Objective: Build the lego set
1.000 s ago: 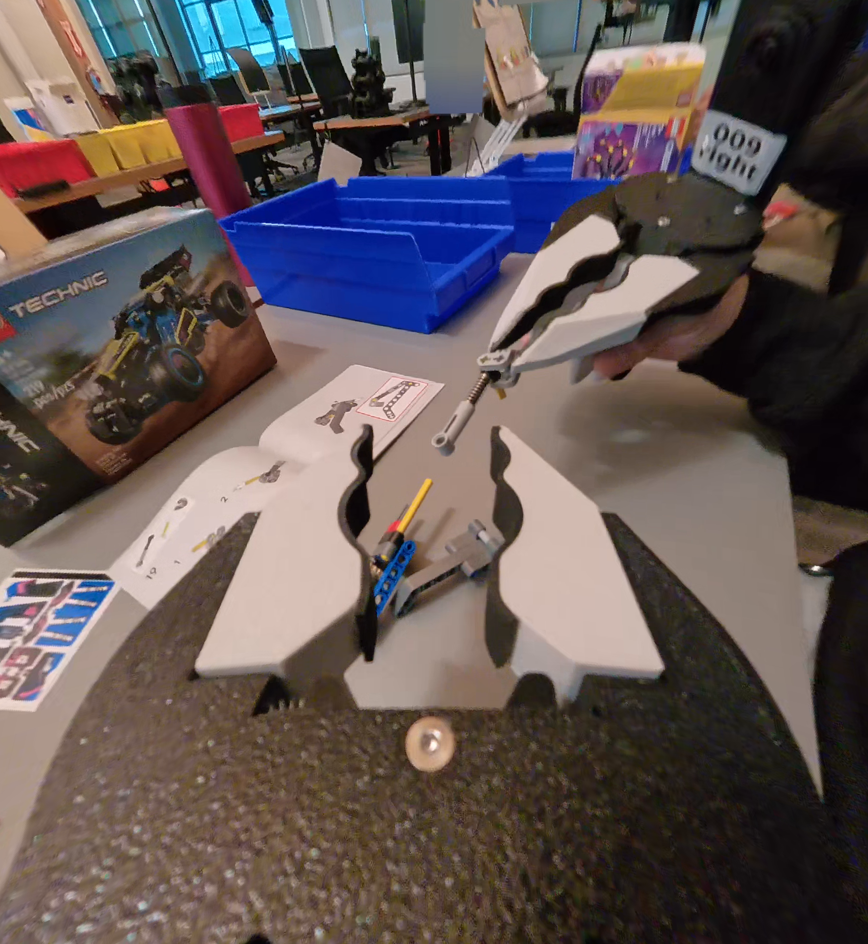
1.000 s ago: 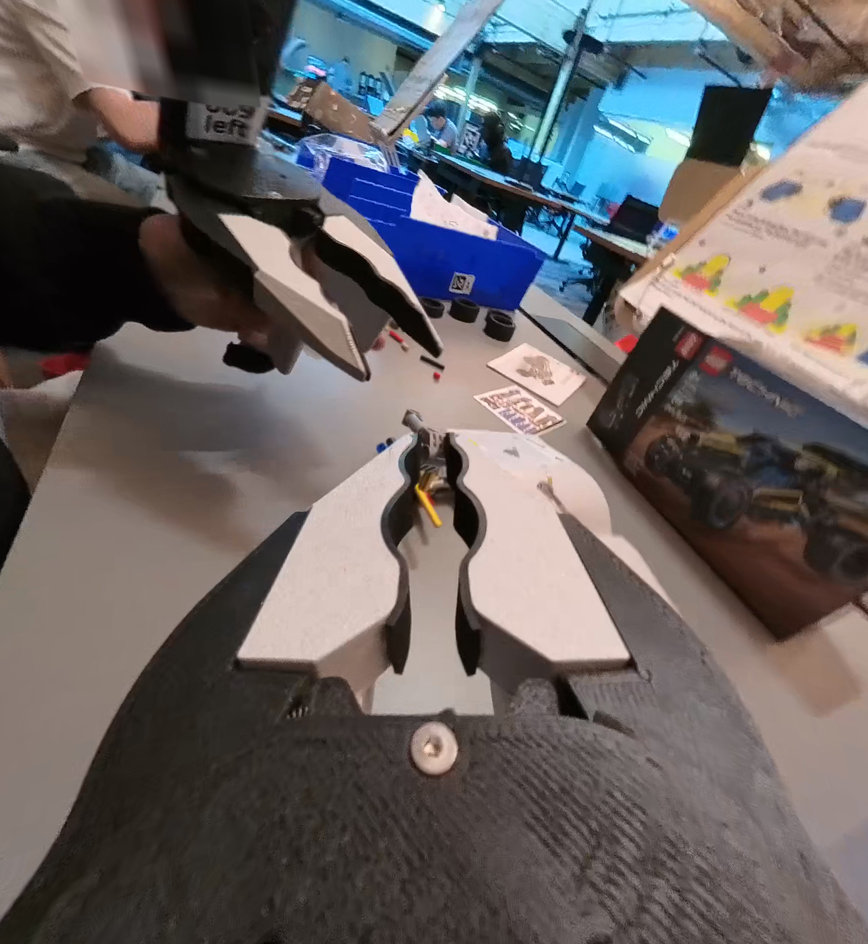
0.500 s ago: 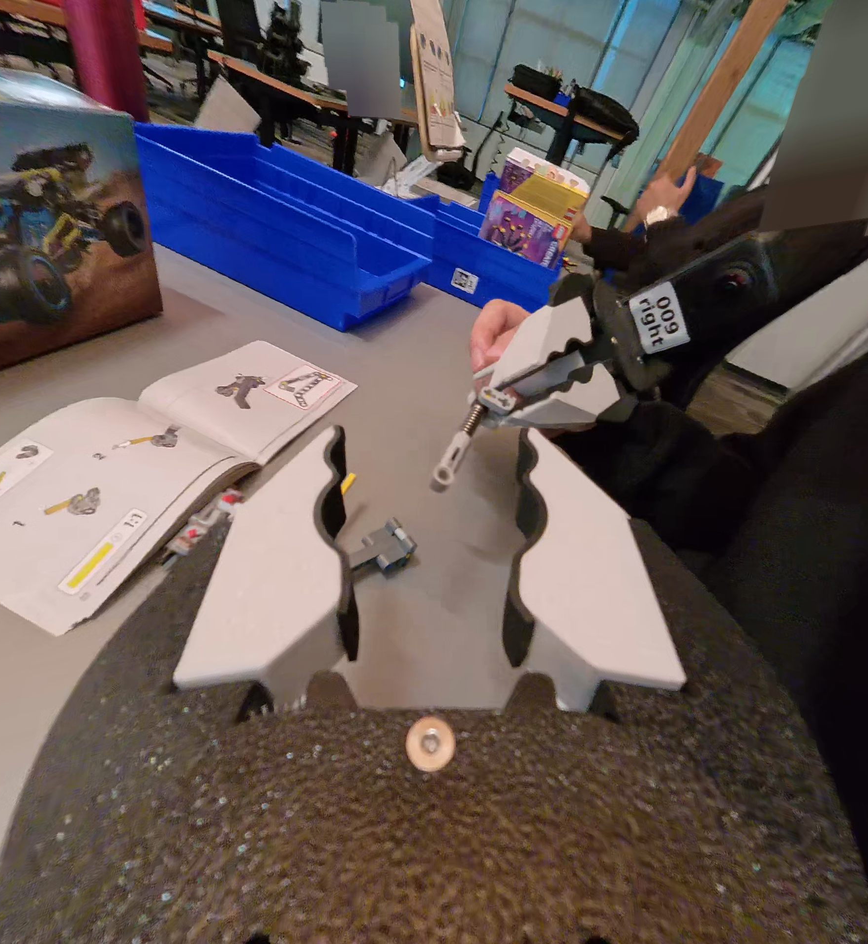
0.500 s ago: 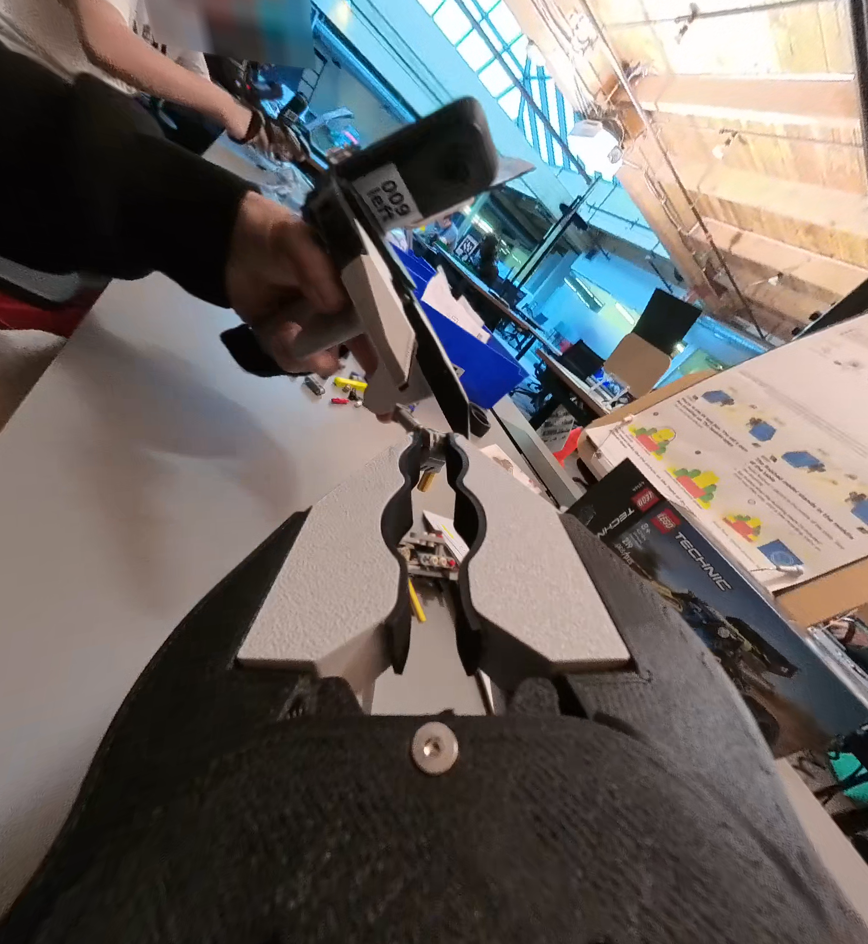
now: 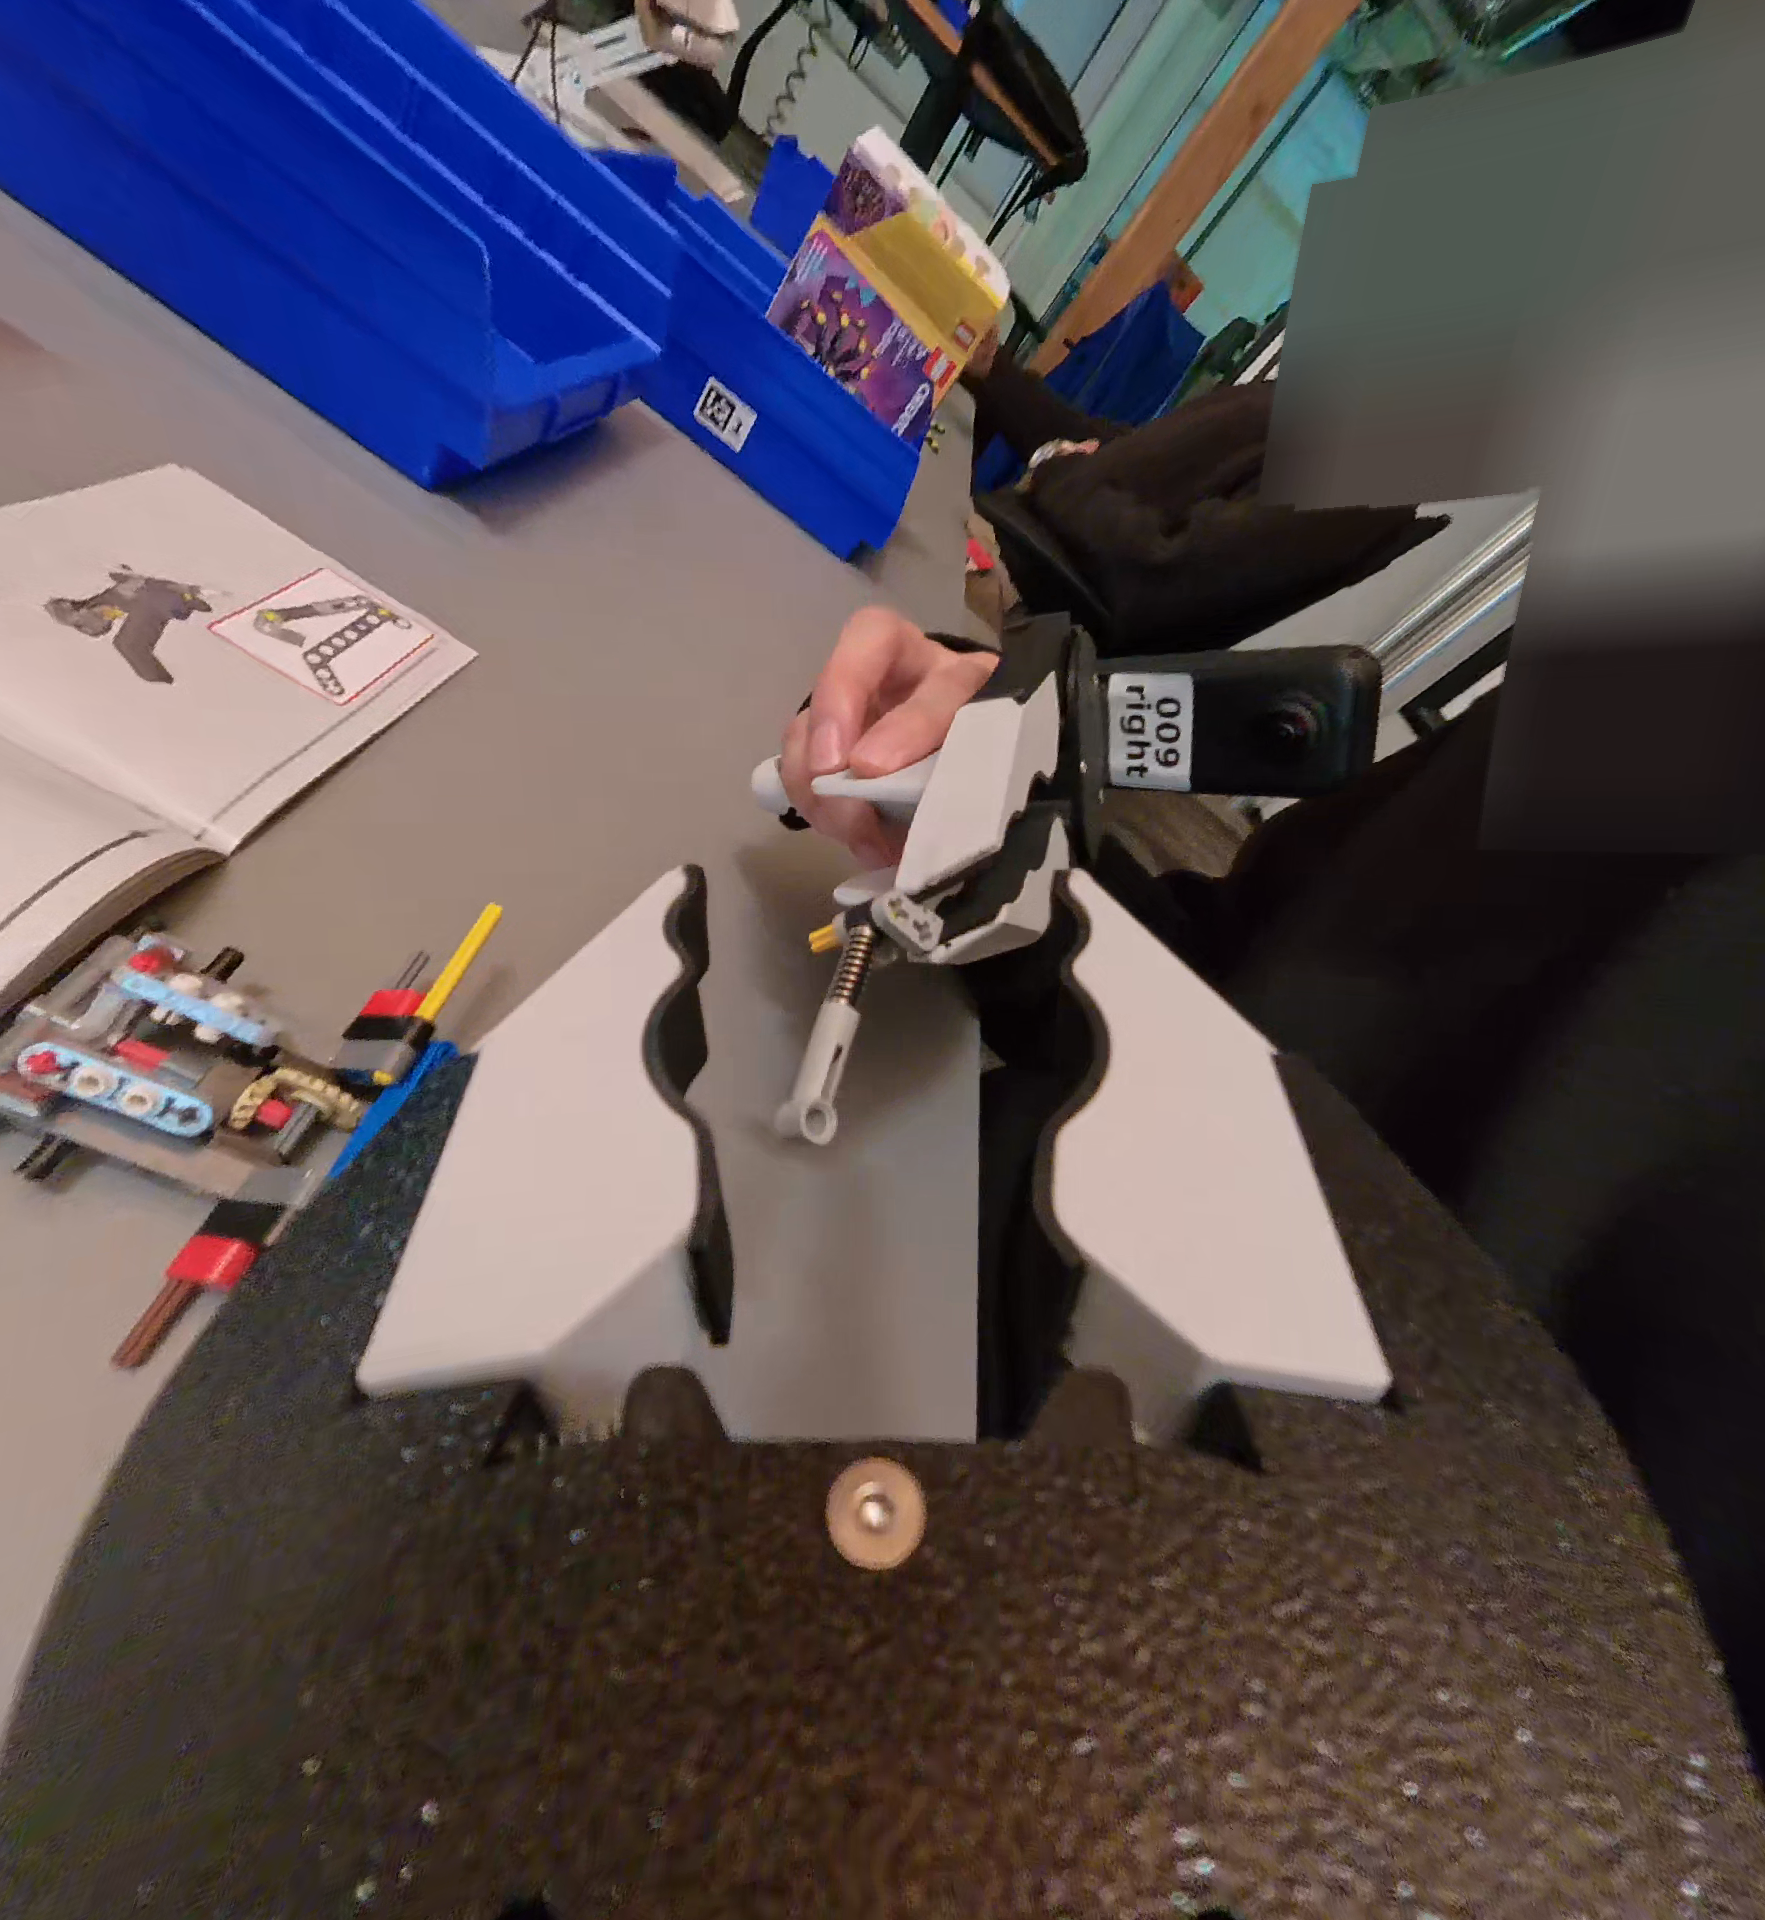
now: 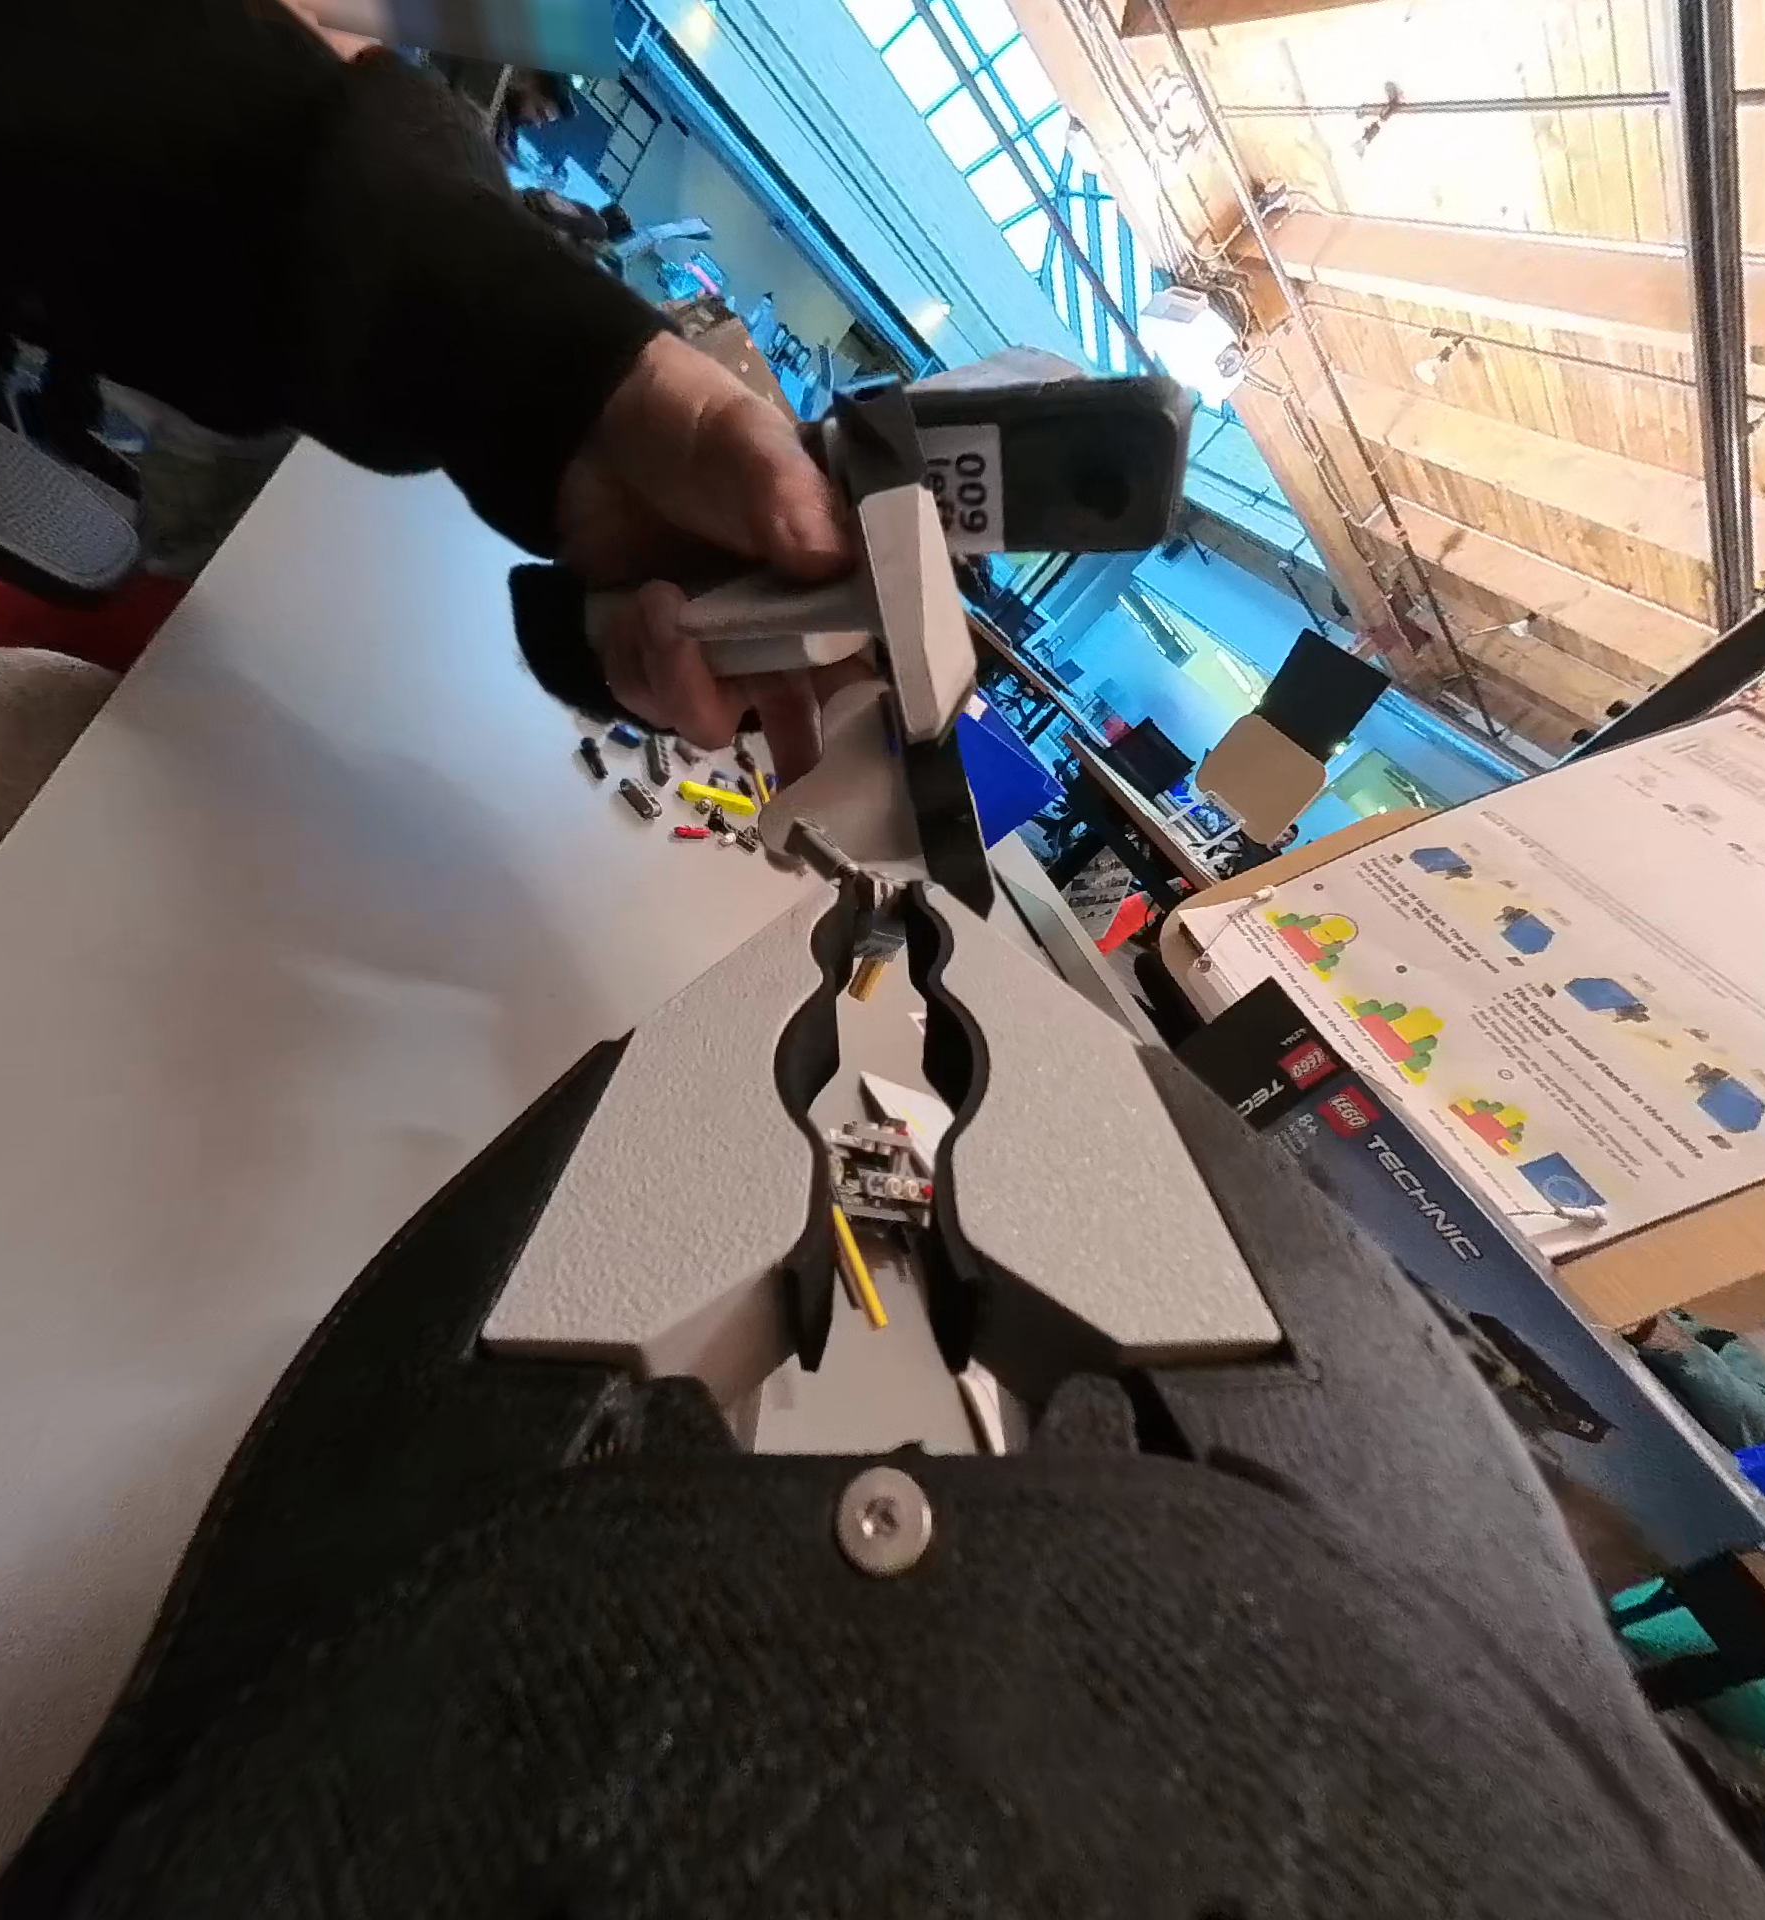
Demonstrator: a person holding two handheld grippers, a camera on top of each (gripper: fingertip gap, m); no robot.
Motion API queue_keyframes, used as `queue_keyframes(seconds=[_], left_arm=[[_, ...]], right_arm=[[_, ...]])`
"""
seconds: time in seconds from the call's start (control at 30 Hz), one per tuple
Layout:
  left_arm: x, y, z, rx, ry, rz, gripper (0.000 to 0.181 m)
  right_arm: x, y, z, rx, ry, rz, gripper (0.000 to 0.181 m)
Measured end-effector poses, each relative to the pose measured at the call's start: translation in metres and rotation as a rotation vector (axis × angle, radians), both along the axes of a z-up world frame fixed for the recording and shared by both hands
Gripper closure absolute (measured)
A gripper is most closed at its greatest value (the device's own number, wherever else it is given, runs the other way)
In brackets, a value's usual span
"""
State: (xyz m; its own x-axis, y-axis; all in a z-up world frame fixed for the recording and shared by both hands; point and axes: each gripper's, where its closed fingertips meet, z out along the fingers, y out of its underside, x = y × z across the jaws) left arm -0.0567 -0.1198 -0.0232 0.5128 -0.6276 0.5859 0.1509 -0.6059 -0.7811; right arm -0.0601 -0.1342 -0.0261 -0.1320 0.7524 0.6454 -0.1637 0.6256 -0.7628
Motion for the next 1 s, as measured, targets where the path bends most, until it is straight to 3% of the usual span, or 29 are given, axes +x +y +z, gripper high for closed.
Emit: queue_keyframes(seconds=[0.4, 0.67, 0.73, 0.83, 0.97, 1.0], left_arm=[[0.002, -0.005, 0.009, -0.019, 0.046, -0.078, 0.113], [0.011, -0.013, 0.019, 0.067, 0.226, -0.181, 0.11], [0.013, -0.018, 0.017, 0.073, 0.264, -0.223, 0.12], [0.02, -0.033, 0.021, 0.051, 0.224, -0.326, 0.13], [0.018, -0.04, 0.017, 0.019, 0.193, -0.393, 0.111], [0.019, -0.046, 0.019, -0.008, 0.143, -0.436, 0.114]], right_arm=[[0.002, 0.007, 0.007, 0.064, 0.054, -0.064, 0.175], [0.002, -0.01, 0.02, 0.298, 0.118, -0.108, 0.174], [0.002, -0.014, 0.023, 0.359, 0.128, -0.123, 0.175], [0.003, -0.024, 0.025, 0.415, 0.123, -0.099, 0.175], [0.003, -0.036, 0.034, 0.466, 0.144, -0.088, 0.175], [0.003, -0.039, 0.036, 0.469, 0.154, -0.084, 0.175]])
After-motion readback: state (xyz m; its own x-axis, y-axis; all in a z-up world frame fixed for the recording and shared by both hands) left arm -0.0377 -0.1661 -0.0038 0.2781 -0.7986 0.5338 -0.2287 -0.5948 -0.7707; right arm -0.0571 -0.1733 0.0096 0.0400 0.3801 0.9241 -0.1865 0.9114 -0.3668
